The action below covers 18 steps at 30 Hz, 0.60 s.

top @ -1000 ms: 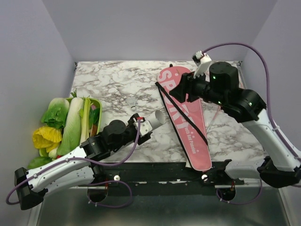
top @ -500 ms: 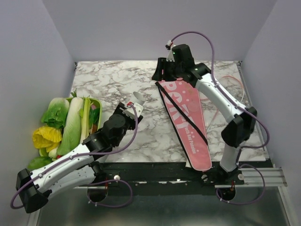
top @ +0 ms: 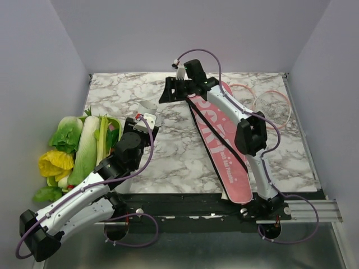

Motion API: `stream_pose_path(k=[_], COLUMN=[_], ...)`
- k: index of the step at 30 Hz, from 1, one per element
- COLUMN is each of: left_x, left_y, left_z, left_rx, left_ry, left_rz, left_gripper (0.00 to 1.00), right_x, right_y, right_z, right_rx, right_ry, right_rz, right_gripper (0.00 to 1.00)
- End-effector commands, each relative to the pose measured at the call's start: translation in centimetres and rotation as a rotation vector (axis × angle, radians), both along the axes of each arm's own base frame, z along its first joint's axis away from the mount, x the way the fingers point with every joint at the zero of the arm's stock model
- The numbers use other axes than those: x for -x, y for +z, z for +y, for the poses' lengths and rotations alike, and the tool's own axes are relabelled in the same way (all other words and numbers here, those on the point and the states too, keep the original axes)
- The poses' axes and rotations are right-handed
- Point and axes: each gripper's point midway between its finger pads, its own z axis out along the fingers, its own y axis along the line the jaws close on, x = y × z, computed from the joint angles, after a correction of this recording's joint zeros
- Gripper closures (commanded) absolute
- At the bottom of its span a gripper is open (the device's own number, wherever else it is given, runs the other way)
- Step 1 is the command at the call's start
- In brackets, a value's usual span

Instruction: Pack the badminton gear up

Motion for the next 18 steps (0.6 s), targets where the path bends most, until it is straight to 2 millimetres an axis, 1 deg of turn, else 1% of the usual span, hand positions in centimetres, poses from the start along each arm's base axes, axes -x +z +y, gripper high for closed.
stream_pose_path(k=[1, 3, 4, 5, 6, 8, 9, 12, 13, 15, 16, 18], left_x=[-0.3, -0.3, -0.2, -0.2, -0.2, -0.2, -0.2, -0.2, -0.2, -0.2, -0.2, -0.1], left_y=[0.5, 0.4, 0.5, 0.4, 0.4, 0.4, 0.4, 0.3, 0.3, 0.3, 0.3, 0.5], left_z=[0.5, 0.5, 0.5, 0.4, 0.4, 0.4, 0.4, 0.4, 0.4, 0.4, 0.4, 0.5], left_rx=[0.031, 0.031, 0.033, 0.033, 0.033, 0.032, 0.033, 0.03, 0.032, 0.031, 0.031, 0.033], left_ry=[0.038, 0.035, 0.033, 0.032, 0.032, 0.03, 0.029, 0.027, 0.027, 0.026, 0.027, 0.029], left_rz=[-0.023, -0.022, -0.025, -0.023, -0.023, -0.022, -0.023, -0.021, -0.022, -0.022, -0.022, -0.026], left_gripper=[1.0, 1.0, 1.0, 1.0, 1.0, 1.0, 1.0, 1.0, 1.0, 1.0, 1.0, 1.0], right_x=[1.2, 1.0, 1.3, 1.2, 1.2, 1.0, 0.9, 0.5, 0.5, 0.2, 0.1, 0.1], right_y=[-1.7, -2.3, -2.4, -2.3, -3.0, -2.9, -3.4, -3.0, -3.9, -3.9, -4.7, -5.3], right_z=[1.8, 2.3, 2.6, 2.9, 3.2, 3.8, 4.1, 5.0, 5.5, 6.0, 6.3, 6.7], right_rx=[-0.122, -0.151, -0.17, -0.188, -0.192, -0.214, -0.221, -0.255, -0.256, -0.263, -0.255, -0.259], right_ry=[0.122, 0.137, 0.153, 0.163, 0.169, 0.172, 0.177, 0.166, 0.158, 0.149, 0.131, 0.116], right_rz=[0.061, 0.054, 0.071, 0.059, 0.068, 0.063, 0.069, 0.07, 0.095, 0.095, 0.113, 0.12], right_gripper=[0.22, 0.22, 0.22, 0.22, 0.22, 0.22, 0.22, 0.22, 0.22, 0.22, 0.22, 0.22])
